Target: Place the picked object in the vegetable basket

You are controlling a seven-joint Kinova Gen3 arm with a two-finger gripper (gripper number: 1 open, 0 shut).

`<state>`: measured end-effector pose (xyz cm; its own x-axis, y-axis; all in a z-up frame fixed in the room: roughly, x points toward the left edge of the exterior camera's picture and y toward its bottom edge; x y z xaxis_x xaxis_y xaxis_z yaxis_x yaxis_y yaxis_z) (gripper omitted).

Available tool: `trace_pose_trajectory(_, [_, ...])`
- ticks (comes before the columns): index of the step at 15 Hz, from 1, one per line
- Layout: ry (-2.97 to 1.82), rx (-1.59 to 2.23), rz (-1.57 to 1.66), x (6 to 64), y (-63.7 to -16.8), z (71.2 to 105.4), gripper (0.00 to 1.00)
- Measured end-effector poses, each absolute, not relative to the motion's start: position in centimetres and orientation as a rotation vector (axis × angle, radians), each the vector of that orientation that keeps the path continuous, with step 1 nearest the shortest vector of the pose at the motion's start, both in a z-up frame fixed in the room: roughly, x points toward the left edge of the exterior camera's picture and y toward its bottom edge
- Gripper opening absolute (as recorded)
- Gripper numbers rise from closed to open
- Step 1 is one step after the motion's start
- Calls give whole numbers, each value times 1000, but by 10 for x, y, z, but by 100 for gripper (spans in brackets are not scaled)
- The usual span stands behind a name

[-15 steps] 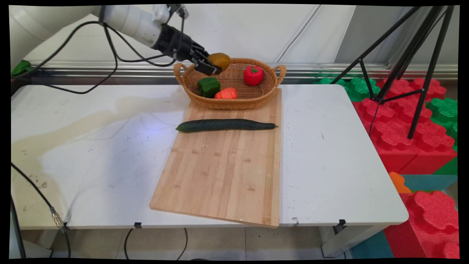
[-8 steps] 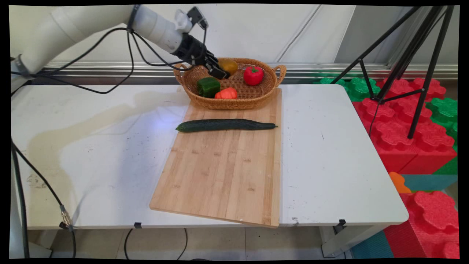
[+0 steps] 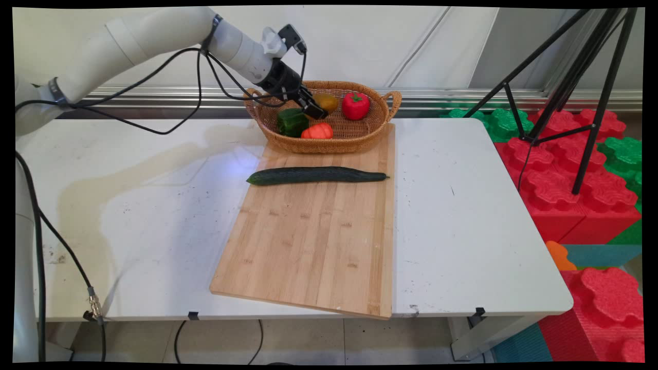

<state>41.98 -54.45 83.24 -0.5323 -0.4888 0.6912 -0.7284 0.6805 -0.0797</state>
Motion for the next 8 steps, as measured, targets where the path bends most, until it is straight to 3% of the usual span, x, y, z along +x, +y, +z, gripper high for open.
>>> trace_pose_trajectory(5, [-2252, 946, 482, 415, -555, 822, 0])
trace_pose_trajectory(6, [-2253, 946, 482, 413, -558, 820, 100])
trace_pose_trajectory(8, [-2250, 947, 482, 411, -561, 817, 100])
